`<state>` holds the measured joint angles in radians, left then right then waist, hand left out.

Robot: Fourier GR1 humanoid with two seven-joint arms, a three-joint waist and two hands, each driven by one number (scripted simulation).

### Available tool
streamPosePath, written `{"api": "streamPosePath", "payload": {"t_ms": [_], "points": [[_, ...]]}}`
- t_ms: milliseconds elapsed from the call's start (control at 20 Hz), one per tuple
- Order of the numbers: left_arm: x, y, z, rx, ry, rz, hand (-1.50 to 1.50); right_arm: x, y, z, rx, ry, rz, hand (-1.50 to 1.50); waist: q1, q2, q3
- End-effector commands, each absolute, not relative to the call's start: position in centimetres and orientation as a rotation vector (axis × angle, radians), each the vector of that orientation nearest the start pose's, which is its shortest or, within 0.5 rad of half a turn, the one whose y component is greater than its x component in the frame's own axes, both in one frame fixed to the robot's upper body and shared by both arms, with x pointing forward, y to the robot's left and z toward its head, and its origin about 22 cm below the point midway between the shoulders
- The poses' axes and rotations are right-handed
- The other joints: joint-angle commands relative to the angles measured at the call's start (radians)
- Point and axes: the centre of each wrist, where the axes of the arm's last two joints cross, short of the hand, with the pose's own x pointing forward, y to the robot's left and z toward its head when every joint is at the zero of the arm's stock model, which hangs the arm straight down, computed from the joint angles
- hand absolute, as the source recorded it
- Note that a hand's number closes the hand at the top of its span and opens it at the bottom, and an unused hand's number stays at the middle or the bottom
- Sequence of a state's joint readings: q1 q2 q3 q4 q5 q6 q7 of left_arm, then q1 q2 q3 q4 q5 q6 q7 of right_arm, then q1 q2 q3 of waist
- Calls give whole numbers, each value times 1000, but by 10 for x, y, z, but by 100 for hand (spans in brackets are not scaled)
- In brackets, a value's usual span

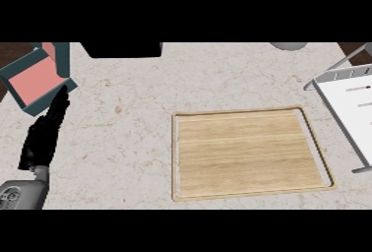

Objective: Pick the croissant from the tray and place it in the tiered basket

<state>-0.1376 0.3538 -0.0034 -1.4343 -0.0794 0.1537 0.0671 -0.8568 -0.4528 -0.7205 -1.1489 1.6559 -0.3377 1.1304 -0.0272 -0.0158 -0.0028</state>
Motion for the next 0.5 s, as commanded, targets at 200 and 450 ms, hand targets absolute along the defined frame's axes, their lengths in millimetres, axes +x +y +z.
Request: {"api": "streamPosePath", "payload": {"t_ms": [200,450], "points": [[256,318,14,480,-1478,-221,0,312,-350,243,-1664,-546,-929,-150,-19,-12,-1],[265,305,24,461,-1502,-199,0,247,-316,231,-1687,-617,-955,-150,-25,-9,1]]}}
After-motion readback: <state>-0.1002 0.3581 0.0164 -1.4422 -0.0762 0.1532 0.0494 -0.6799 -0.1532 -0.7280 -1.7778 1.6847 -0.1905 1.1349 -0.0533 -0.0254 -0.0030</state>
